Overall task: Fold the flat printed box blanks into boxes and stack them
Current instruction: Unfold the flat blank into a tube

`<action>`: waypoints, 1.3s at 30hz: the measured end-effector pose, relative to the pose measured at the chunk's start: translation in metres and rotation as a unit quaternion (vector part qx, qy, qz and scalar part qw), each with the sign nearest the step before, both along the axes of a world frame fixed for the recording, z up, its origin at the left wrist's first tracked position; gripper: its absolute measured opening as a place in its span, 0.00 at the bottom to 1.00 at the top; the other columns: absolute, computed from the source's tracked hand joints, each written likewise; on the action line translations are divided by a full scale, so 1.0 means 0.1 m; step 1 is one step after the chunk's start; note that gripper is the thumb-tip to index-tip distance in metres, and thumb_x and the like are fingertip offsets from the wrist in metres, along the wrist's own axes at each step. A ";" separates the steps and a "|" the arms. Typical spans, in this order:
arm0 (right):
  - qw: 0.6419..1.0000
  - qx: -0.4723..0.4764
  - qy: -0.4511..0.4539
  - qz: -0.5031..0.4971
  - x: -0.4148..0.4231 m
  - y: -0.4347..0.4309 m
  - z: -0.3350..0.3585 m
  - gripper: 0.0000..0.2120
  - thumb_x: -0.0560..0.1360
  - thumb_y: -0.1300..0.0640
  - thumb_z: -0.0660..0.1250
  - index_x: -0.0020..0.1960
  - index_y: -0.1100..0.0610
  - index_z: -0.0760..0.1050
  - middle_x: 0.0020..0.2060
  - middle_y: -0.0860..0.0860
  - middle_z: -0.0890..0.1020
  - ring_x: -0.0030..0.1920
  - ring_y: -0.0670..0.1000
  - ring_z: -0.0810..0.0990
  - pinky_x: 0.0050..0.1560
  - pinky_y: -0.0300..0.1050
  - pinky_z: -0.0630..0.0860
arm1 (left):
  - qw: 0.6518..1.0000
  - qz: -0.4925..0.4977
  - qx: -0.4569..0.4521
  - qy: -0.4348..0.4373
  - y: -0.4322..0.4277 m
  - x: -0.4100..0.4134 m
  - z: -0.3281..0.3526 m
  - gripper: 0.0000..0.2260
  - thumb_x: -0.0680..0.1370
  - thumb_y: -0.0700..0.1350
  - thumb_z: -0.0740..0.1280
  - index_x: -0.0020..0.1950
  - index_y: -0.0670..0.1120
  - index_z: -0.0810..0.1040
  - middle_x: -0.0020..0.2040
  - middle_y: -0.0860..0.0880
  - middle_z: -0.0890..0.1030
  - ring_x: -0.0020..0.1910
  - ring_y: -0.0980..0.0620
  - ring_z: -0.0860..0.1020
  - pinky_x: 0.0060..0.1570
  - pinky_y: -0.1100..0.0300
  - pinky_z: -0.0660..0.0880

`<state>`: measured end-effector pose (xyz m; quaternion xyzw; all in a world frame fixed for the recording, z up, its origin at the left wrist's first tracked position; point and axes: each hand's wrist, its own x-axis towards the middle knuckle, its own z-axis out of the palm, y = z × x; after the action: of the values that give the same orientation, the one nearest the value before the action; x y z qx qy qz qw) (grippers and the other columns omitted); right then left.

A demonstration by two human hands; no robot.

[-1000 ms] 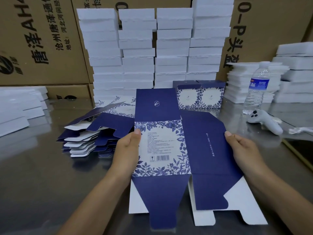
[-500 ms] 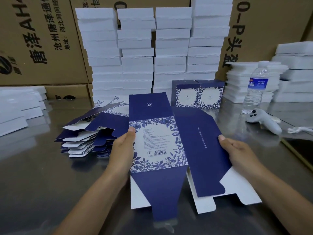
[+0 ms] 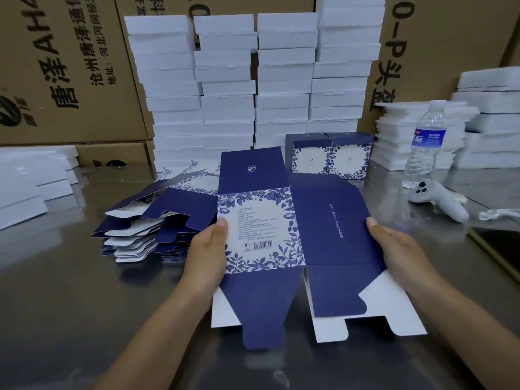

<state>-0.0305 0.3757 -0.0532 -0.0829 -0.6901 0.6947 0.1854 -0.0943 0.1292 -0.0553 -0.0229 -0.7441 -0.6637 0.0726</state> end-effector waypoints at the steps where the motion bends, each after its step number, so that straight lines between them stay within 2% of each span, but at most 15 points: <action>1: 1.000 -0.012 0.002 0.007 0.00 0.00 0.01 0.19 0.79 0.50 0.61 0.34 0.47 0.85 0.35 0.49 0.86 0.34 0.46 0.84 0.29 0.34 0.77 | 1.000 0.003 0.004 -0.002 -0.01 -0.01 0.00 0.20 0.82 0.54 0.55 0.40 0.43 0.76 0.34 0.51 0.79 0.33 0.54 0.75 0.31 0.63 0.68; 4: 1.000 0.005 -0.005 0.012 0.01 0.02 0.01 0.20 0.79 0.52 0.60 0.34 0.52 0.85 0.34 0.49 0.85 0.32 0.46 0.83 0.29 0.33 0.76 | 1.000 0.010 0.027 -0.009 -0.04 -0.03 0.00 0.20 0.82 0.54 0.55 0.37 0.45 0.75 0.27 0.56 0.79 0.26 0.61 0.75 0.26 0.65 0.68; 7: 0.998 0.070 -0.002 0.002 0.01 0.04 -0.02 0.18 0.81 0.56 0.57 0.38 0.54 0.82 0.31 0.45 0.84 0.31 0.41 0.81 0.31 0.29 0.74 | 0.999 -0.002 0.042 -0.020 -0.03 -0.03 0.01 0.20 0.82 0.54 0.56 0.38 0.44 0.75 0.29 0.53 0.78 0.24 0.61 0.74 0.24 0.67 0.68; 10: 0.995 0.095 0.005 -0.022 0.02 0.06 -0.02 0.18 0.81 0.57 0.56 0.39 0.57 0.80 0.28 0.44 0.83 0.28 0.39 0.79 0.29 0.28 0.72 | 0.995 -0.028 0.087 -0.047 -0.01 -0.01 0.04 0.18 0.81 0.55 0.58 0.38 0.48 0.78 0.26 0.58 0.80 0.24 0.62 0.77 0.21 0.70 0.69; 12: 0.994 0.101 0.008 -0.043 0.01 0.06 -0.02 0.18 0.81 0.57 0.56 0.38 0.58 0.79 0.27 0.45 0.82 0.27 0.40 0.78 0.28 0.28 0.71 | 0.992 -0.061 0.096 -0.050 -0.01 -0.01 0.04 0.16 0.81 0.56 0.58 0.42 0.51 0.81 0.32 0.57 0.83 0.32 0.58 0.82 0.26 0.66 0.73; 15: 0.993 0.086 0.010 -0.074 0.01 0.08 0.00 0.18 0.81 0.56 0.57 0.38 0.56 0.79 0.31 0.47 0.82 0.29 0.44 0.79 0.28 0.28 0.72 | 0.995 -0.097 0.027 -0.008 0.00 0.01 -0.01 0.16 0.82 0.52 0.55 0.47 0.50 0.81 0.43 0.54 0.86 0.42 0.56 0.84 0.40 0.60 0.77; 17: 0.995 0.077 0.011 -0.069 0.02 0.07 0.01 0.17 0.81 0.56 0.57 0.39 0.55 0.80 0.29 0.44 0.83 0.28 0.41 0.79 0.28 0.29 0.73 | 0.996 -0.085 0.015 0.018 0.01 0.02 -0.03 0.16 0.83 0.49 0.54 0.48 0.49 0.81 0.44 0.55 0.85 0.43 0.57 0.83 0.44 0.61 0.77; 20: 0.997 0.053 0.008 -0.050 0.03 0.03 0.01 0.20 0.81 0.54 0.58 0.35 0.53 0.82 0.30 0.44 0.84 0.30 0.41 0.81 0.29 0.30 0.74 | 0.996 -0.076 0.031 0.023 -0.02 0.02 -0.02 0.16 0.83 0.48 0.55 0.48 0.47 0.81 0.41 0.54 0.86 0.39 0.57 0.83 0.36 0.67 0.78; 23: 1.000 0.006 -0.002 -0.023 0.06 -0.02 0.06 0.21 0.80 0.52 0.59 0.32 0.49 0.84 0.31 0.45 0.84 0.30 0.43 0.82 0.27 0.32 0.75 | 0.996 -0.072 0.044 0.013 -0.03 0.03 0.00 0.16 0.83 0.48 0.55 0.47 0.46 0.81 0.40 0.53 0.86 0.37 0.56 0.83 0.35 0.65 0.78; 25: 0.999 -0.013 -0.023 -0.026 0.08 -0.02 0.10 0.20 0.78 0.49 0.61 0.33 0.54 0.83 0.29 0.47 0.84 0.27 0.44 0.81 0.23 0.32 0.73 | 0.996 -0.061 0.070 0.003 -0.03 0.03 0.01 0.16 0.83 0.47 0.56 0.45 0.46 0.81 0.37 0.53 0.85 0.35 0.56 0.82 0.35 0.63 0.77; 29: 0.996 0.061 -0.060 -0.032 0.09 0.01 0.06 0.19 0.80 0.55 0.60 0.34 0.61 0.77 0.22 0.48 0.79 0.20 0.45 0.74 0.19 0.29 0.66 | 0.995 -0.048 0.092 -0.014 -0.04 0.02 0.03 0.16 0.83 0.46 0.56 0.43 0.45 0.79 0.33 0.55 0.84 0.31 0.59 0.81 0.29 0.67 0.75; 32: 0.990 0.108 -0.074 -0.058 0.09 0.03 0.02 0.20 0.81 0.57 0.59 0.31 0.60 0.73 0.18 0.45 0.75 0.18 0.42 0.70 0.18 0.29 0.62 | 0.987 -0.069 0.134 -0.047 -0.03 0.04 0.06 0.15 0.82 0.50 0.58 0.44 0.47 0.81 0.37 0.52 0.85 0.34 0.54 0.83 0.32 0.61 0.76; 35: 0.986 0.127 -0.067 -0.090 0.07 0.05 0.01 0.20 0.81 0.58 0.59 0.31 0.62 0.73 0.19 0.45 0.74 0.17 0.40 0.68 0.18 0.30 0.63 | 0.976 -0.099 0.174 -0.090 -0.03 0.07 0.11 0.18 0.81 0.54 0.59 0.40 0.48 0.83 0.37 0.48 0.85 0.33 0.49 0.83 0.31 0.58 0.76; 37: 0.986 0.108 -0.059 -0.109 0.05 0.06 0.01 0.18 0.81 0.58 0.59 0.35 0.65 0.74 0.23 0.51 0.76 0.16 0.40 0.68 0.17 0.30 0.62 | 0.983 -0.108 0.127 -0.073 -0.01 0.08 0.09 0.20 0.81 0.53 0.58 0.37 0.45 0.79 0.31 0.47 0.81 0.24 0.50 0.78 0.25 0.63 0.71; 39: 0.986 0.097 -0.060 -0.119 0.04 0.09 0.01 0.17 0.81 0.57 0.59 0.38 0.65 0.76 0.23 0.49 0.75 0.16 0.40 0.68 0.17 0.29 0.62 | 0.991 -0.109 0.066 -0.043 -0.01 0.09 0.07 0.20 0.82 0.51 0.57 0.34 0.44 0.75 0.26 0.46 0.76 0.19 0.52 0.70 0.19 0.66 0.64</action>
<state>-0.0262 0.3844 -0.0522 -0.1878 -0.7494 0.5909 0.2323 -0.0852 0.1285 -0.0486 -0.0700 -0.6944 -0.7155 -0.0307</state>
